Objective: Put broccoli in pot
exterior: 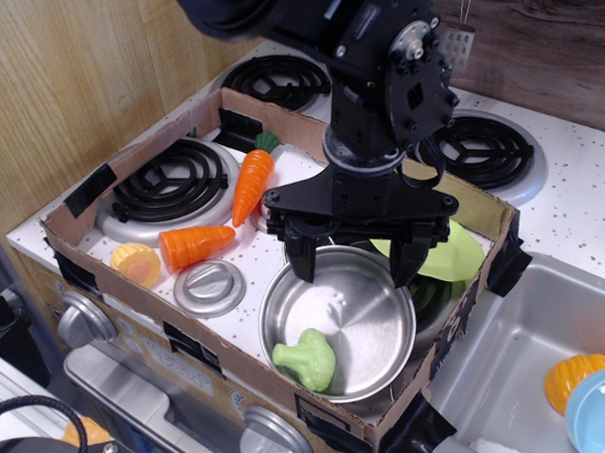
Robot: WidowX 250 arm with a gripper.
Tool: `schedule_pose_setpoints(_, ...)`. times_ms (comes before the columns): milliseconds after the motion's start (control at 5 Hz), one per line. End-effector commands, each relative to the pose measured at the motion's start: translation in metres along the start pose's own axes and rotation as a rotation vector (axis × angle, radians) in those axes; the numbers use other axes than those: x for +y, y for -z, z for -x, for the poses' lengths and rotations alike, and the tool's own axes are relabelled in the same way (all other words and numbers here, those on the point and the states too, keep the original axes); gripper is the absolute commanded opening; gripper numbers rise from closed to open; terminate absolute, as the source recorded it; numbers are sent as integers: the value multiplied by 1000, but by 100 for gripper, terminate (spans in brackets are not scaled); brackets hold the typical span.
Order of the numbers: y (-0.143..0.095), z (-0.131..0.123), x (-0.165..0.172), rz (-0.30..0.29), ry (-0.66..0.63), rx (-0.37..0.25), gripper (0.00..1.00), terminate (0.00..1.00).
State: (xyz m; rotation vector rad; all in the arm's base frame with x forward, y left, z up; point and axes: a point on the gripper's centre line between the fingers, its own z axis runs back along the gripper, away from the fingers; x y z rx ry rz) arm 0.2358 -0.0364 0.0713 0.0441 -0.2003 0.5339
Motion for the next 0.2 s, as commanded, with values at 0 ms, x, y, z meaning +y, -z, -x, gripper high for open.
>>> schedule_pose_setpoints(0, -7, -10, -11, 19, 2, -22, 100, 100)
